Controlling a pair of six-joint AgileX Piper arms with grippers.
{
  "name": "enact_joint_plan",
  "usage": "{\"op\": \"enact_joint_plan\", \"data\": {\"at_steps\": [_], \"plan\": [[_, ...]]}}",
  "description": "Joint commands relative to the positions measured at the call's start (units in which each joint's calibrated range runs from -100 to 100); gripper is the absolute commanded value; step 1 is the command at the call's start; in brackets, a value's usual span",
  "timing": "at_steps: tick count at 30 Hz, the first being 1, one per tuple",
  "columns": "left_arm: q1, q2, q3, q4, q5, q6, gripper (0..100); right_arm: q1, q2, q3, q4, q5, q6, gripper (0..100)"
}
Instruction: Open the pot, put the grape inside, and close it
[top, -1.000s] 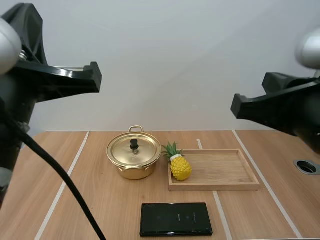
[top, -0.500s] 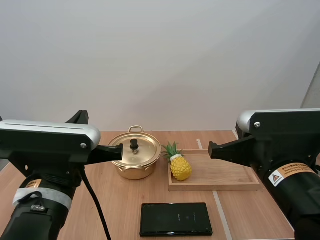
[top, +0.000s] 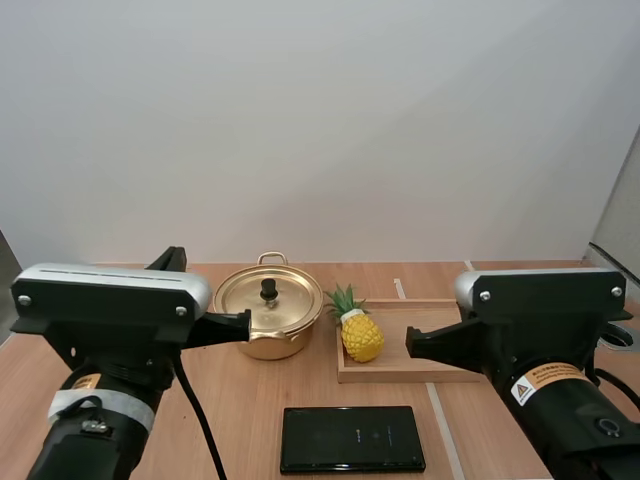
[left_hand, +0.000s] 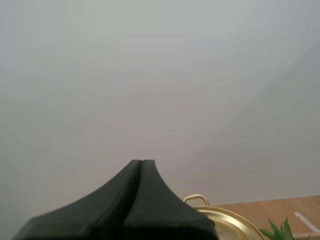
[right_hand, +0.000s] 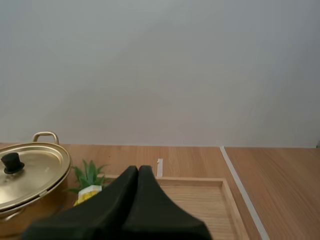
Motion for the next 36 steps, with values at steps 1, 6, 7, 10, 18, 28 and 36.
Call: {"op": "enact_joint_plan", "data": {"at_steps": [1,6,7,10,18,28,36], "plan": [[-0.29,-0.2,2.6,0.6,0.5,0.2,0,0.0,-0.4,1.7,-0.7,-1.8,0.0,0],[-0.29,-0.2,3.4,0.6,0.5,0.2,0,0.0,-0.4,2.1,-0.4,-1.8,0.0,0],[-0.29,-0.2,3.4,0.6,0.5,0.2,0,0.0,-0.4,2.1,-0.4,-1.8,0.0,0],[-0.29,-0.2,3.4,0.6,0.5,0.2,0,0.0,-0.4,2.1,-0.4,-1.8,0.0,0],[-0.29,-0.2,3.4,3.8,0.5,0.2,0,0.0,-0.4,2.1,-0.4,-1.8,0.0,0],[-0.21,-0.2,3.7,38.8,0.1,-23.6,0,0.0,-0.4,2.1,-0.4,-1.8,0.0,0],[-0.21,-0.2,4.0,65.0,12.4,-47.8,0,0.0,-0.4,2.1,-0.4,-1.8,0.0,0]]}}
